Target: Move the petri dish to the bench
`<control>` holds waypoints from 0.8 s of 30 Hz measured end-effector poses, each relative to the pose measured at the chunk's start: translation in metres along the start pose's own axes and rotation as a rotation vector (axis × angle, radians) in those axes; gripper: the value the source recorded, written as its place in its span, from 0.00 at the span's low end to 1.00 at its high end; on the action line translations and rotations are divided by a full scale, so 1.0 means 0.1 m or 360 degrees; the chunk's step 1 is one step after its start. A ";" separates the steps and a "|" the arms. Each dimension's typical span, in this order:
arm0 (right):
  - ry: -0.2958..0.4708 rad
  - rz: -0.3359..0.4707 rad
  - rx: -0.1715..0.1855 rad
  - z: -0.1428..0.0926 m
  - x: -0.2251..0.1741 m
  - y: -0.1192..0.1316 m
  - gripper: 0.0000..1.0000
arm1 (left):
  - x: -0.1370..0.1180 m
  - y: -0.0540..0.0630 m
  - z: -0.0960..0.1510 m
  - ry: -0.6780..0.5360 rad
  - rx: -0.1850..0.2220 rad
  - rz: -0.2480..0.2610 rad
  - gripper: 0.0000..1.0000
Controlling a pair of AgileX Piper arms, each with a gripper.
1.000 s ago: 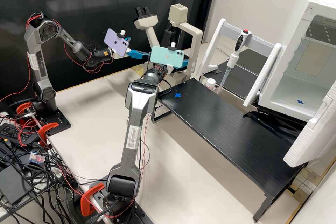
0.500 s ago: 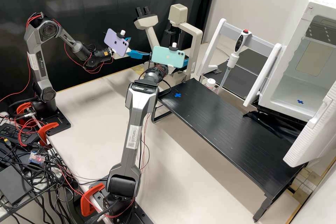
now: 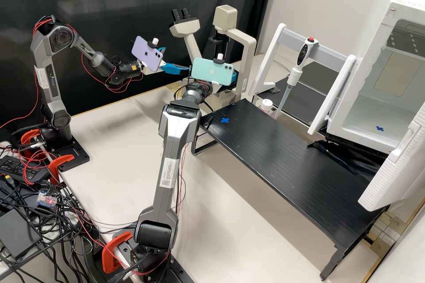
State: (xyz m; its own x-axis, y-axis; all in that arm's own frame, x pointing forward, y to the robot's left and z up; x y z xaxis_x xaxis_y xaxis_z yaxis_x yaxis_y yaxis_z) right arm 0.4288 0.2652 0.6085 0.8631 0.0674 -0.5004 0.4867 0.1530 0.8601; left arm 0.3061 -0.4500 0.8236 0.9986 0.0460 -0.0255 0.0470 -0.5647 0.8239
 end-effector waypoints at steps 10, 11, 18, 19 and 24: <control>0.0005 -0.0007 0.0005 0.00 0.00 -0.01 0.00 | 0.00 0.00 0.00 0.0000 0.0000 0.0000 1.00; 0.0006 -0.0010 0.0017 0.01 0.00 -0.02 0.00 | 0.00 0.00 0.00 0.0000 0.0000 0.0000 1.00; 0.0075 0.0038 -0.0003 0.06 -0.12 -0.04 0.00 | 0.00 0.00 0.00 0.0000 0.0000 0.0000 1.00; 0.0095 0.0048 -0.0003 0.06 -0.16 -0.03 0.00 | 0.00 0.00 0.00 0.0000 0.0000 0.0000 1.00; 0.0139 0.0055 0.0001 0.11 -0.32 -0.05 0.00 | 0.00 0.00 0.00 0.0000 0.0000 0.0000 1.00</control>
State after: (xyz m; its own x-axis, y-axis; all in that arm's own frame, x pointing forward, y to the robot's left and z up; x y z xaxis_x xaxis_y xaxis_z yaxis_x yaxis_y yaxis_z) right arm 0.4004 0.2517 0.6213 0.8644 0.1585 -0.4771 0.4569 0.1482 0.8771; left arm 0.3061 -0.4500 0.8236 0.9986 0.0460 -0.0255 0.0470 -0.5647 0.8239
